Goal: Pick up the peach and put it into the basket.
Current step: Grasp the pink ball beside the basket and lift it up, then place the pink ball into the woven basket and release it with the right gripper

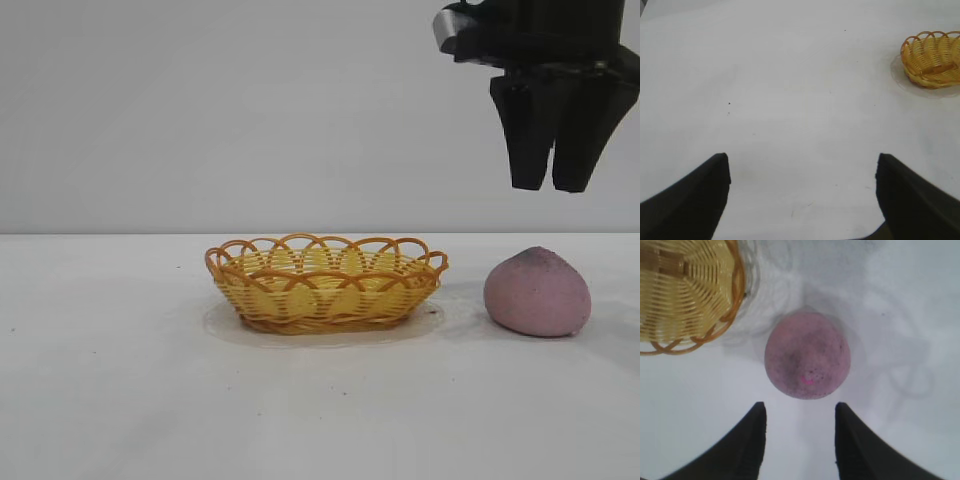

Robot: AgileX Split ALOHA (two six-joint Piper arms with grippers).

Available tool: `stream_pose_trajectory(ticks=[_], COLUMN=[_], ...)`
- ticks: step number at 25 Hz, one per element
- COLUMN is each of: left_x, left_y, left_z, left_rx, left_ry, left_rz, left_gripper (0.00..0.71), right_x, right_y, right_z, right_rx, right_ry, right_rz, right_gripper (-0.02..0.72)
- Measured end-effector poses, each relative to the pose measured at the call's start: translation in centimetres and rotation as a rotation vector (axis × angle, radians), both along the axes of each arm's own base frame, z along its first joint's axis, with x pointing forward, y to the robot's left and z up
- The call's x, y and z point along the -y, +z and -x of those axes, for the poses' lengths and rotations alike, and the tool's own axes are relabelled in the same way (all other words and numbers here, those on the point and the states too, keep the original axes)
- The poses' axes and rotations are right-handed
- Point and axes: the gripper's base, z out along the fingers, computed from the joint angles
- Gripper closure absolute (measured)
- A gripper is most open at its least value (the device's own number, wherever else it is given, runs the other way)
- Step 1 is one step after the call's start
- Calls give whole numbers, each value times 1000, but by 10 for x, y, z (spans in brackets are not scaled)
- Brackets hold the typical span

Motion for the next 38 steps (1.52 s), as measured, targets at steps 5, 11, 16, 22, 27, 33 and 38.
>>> stream_pose_trajectory(ticks=[5, 11, 16, 22, 27, 33, 38], left_x=[0, 0, 0, 0, 0, 0, 0], left_y=[0, 0, 0, 0, 0, 0, 0], left_z=[0, 0, 0, 0, 0, 0, 0], left_rx=[0, 0, 0, 0, 0, 0, 0], left_ry=[0, 0, 0, 0, 0, 0, 0], left_rz=[0, 0, 0, 0, 0, 0, 0], left_gripper=[181, 181, 181, 181, 181, 181, 181], right_x=[-3, -6, -6, -2, -5, -49, -91], right_y=[-27, -51, -52, -25, 28, 49, 50], right_z=[-6, -9, -9, -14, -19, -4, 12], right_rx=[-55, -109, -108, -21, 125, 181, 250], right_ry=[-4, -1, 22, 53, 54, 166, 261], right_rz=[12, 6, 7, 45, 11, -39, -89], right_gripper=[393, 487, 703, 703, 703, 703, 703])
